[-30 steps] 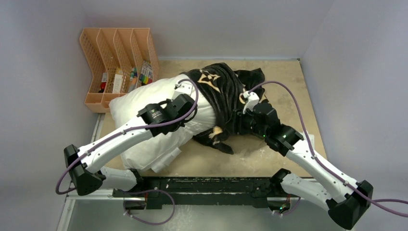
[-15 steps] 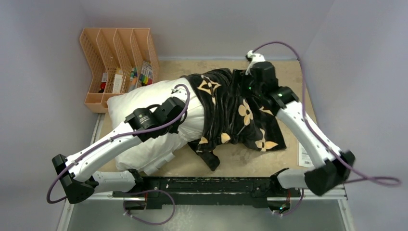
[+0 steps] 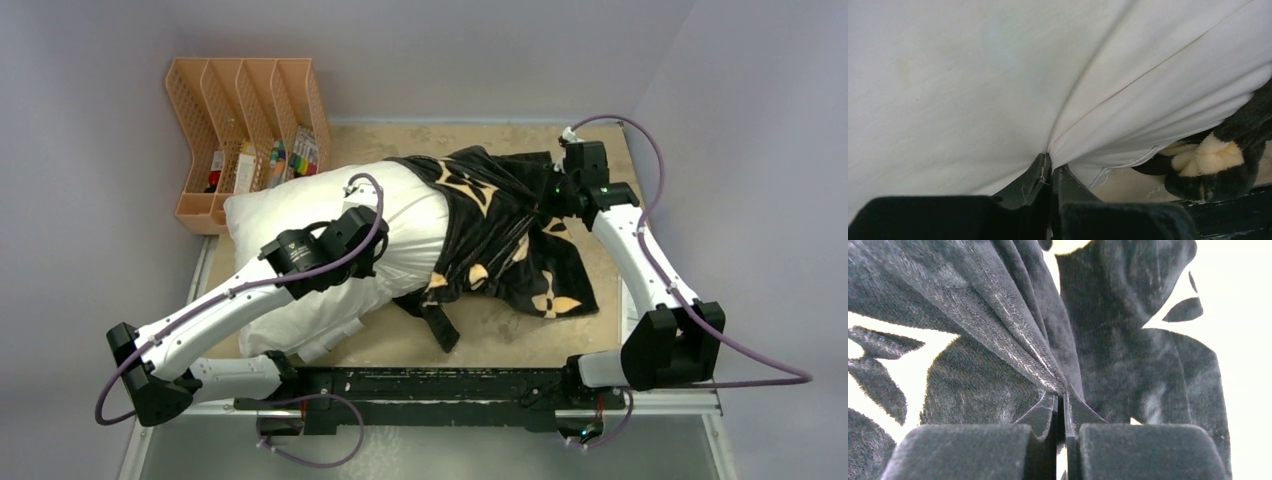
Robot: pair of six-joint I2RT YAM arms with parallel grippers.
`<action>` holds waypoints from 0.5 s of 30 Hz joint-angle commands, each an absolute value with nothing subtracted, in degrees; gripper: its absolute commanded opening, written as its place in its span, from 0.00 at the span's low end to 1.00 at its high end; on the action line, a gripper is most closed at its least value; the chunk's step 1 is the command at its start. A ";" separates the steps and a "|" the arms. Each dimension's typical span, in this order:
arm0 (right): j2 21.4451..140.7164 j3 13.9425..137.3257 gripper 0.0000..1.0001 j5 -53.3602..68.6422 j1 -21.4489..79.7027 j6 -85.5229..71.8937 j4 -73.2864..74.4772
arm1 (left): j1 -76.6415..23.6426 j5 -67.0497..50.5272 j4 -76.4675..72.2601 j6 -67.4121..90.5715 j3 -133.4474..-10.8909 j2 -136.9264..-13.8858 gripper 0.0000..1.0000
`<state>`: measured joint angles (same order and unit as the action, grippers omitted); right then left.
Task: Remove the pillowcase from the pillow
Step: Remove the pillow from the pillowcase.
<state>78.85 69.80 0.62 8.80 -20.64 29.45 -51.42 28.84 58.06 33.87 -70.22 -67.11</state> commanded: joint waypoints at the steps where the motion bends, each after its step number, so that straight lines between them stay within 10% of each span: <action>1: 77.60 68.09 0.00 -0.14 2.29 -16.02 31.59 | -49.50 38.72 67.76 37.54 -67.47 -61.46 0.00; 4: 75.14 67.17 0.05 10.17 2.37 -15.41 27.74 | -49.49 36.16 66.11 35.43 -67.01 -60.12 0.00; 10: 73.96 74.89 0.53 22.30 2.37 -17.45 24.25 | -49.51 28.95 63.28 30.46 -65.57 -58.00 0.00; 15: 85.90 87.86 0.65 28.66 7.55 -16.20 28.13 | -49.51 24.28 60.02 29.62 -64.06 -55.46 0.00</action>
<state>77.78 76.77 22.22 3.42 -18.57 28.27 -50.65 24.29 57.56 32.69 -64.58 -58.50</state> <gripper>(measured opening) 0.630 0.022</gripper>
